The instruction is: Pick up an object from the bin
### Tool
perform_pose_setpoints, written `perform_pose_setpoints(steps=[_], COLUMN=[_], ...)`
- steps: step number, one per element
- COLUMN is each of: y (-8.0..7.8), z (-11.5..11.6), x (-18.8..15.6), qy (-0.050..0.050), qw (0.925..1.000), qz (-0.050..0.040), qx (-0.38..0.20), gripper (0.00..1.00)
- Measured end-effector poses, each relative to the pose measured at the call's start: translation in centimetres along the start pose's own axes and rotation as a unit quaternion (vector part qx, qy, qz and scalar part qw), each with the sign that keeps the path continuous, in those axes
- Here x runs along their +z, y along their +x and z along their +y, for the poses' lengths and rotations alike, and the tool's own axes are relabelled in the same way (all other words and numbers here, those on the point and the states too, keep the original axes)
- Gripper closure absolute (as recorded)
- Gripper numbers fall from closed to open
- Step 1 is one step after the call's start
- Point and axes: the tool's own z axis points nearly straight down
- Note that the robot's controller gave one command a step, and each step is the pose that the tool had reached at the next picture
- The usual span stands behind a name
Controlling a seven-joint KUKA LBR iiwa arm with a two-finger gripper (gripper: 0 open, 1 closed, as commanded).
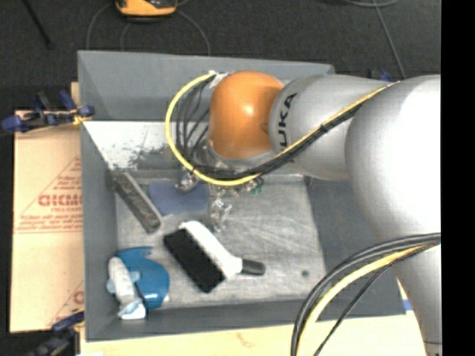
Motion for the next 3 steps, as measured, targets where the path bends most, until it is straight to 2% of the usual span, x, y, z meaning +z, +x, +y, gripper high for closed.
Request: perform_pose_setpoints(steps=[1, 2, 3], y=[0.0, 0.4, -0.9], z=[0.0, 1.6, 3.1], x=[0.0, -0.1, 0.0], qy=[0.0, 0.003, 0.001], qw=[1.0, 0.9974, 0.9997], qz=[-0.0001, -0.0027, -0.0005], qx=[0.0, -0.071, -0.022], gripper=[0.0, 0.0, 0.0])
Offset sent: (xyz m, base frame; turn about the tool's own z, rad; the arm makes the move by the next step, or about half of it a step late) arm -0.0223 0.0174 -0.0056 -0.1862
